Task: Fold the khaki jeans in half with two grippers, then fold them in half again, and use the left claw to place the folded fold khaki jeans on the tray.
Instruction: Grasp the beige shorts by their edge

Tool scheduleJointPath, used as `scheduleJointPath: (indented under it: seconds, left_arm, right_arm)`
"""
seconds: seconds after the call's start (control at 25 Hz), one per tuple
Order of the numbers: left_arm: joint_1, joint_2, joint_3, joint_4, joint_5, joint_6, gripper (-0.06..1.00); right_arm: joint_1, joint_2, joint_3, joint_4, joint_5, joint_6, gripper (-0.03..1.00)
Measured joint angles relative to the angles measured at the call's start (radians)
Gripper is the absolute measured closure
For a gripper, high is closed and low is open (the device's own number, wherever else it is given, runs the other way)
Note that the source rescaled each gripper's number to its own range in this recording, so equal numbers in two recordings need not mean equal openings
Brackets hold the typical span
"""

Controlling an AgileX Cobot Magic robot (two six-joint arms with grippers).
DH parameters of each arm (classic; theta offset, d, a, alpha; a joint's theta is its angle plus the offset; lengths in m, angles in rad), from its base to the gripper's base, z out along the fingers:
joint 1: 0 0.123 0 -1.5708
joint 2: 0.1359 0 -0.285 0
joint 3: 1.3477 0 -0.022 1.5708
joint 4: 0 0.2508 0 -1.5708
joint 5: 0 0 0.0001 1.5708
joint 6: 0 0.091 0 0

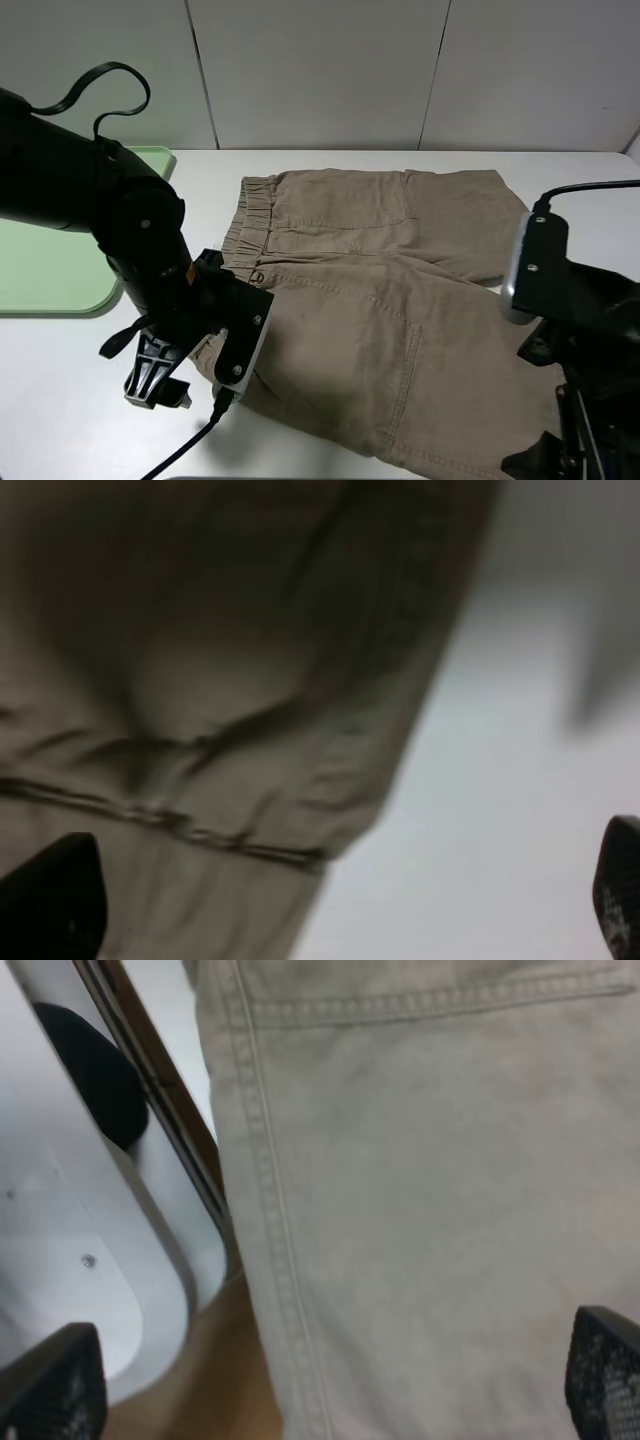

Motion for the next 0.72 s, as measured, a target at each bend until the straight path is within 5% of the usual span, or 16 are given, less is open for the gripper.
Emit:
scheduleJointPath:
  seconds: [0.28, 0.72]
  left_arm:
    - [0.071, 0.001, 0.000, 0.008, -0.057, 0.015, -0.02]
    - [0.081, 0.001, 0.000, -0.224, -0.057, 0.278, 0.00]
  right_arm:
    - [0.000, 0.143, -0.001, 0.073, -0.091, -0.062, -0.03]
    - [0.000, 0.269, 0.020, 0.121, -0.161, -0.072, -0.03]
